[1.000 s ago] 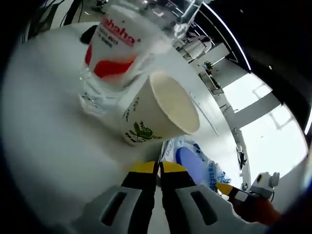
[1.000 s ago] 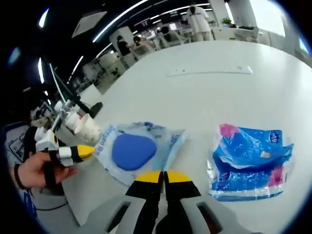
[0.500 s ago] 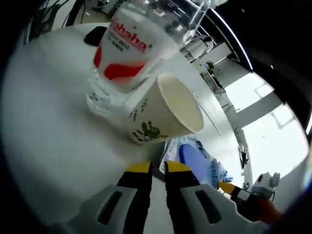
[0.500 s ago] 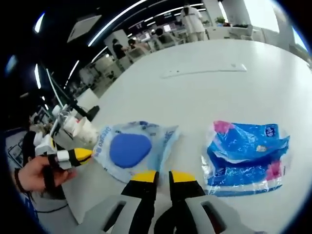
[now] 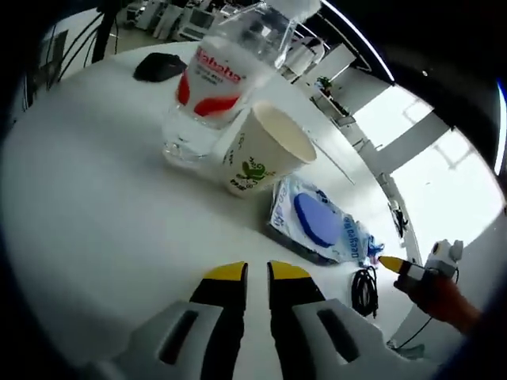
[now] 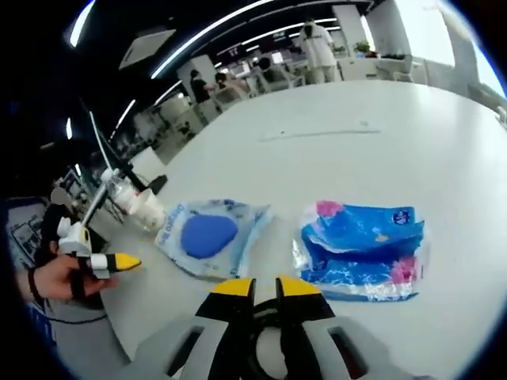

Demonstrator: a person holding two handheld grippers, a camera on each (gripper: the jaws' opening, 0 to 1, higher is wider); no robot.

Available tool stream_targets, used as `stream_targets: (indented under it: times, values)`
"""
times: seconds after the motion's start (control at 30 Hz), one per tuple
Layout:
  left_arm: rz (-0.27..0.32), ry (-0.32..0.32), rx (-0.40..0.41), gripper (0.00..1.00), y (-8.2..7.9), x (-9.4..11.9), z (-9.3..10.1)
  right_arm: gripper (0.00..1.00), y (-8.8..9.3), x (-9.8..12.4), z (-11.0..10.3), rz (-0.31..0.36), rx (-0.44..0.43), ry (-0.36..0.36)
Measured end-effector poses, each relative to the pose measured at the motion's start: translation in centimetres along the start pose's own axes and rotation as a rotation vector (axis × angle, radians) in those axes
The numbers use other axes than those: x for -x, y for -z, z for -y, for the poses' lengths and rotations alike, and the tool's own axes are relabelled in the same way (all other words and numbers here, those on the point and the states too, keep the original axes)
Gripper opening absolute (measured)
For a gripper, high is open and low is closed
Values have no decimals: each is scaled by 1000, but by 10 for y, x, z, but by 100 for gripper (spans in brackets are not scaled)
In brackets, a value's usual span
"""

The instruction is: Arrange the tabletop items into an orderly group along one side of the table until the central work area is clear of visible clutter.

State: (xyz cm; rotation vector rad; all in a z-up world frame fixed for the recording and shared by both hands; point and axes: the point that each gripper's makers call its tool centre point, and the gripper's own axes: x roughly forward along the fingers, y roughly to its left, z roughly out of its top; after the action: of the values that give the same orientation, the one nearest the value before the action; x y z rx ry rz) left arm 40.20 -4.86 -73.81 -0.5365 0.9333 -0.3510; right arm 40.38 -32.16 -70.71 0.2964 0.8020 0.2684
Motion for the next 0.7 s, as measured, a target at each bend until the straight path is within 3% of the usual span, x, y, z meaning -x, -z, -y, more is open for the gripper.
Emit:
stream_targets:
  times: [0.03,0.07,0.1,0.33,0.63,0.7]
  values:
    - [-15,-3,13,5,5,3,-1,8,1,3,2,5,-5,-1]
    - [-25,-11,88,5,11,7,-1,9,1,6,4,11,-13,0]
    - [-9,-3,112,5,10,8,1,9,0,9,7,19,-18,3]
    - [-73,58,-5,5,32,5,36,9,6,29,25,31,-1,33]
    - [-169,141,-259,5,50,-3,81,10,19,54,55,45,-1,84]
    - [-185,156,-285,5,54,-5,87,10,23,58,59,44,-4,92]
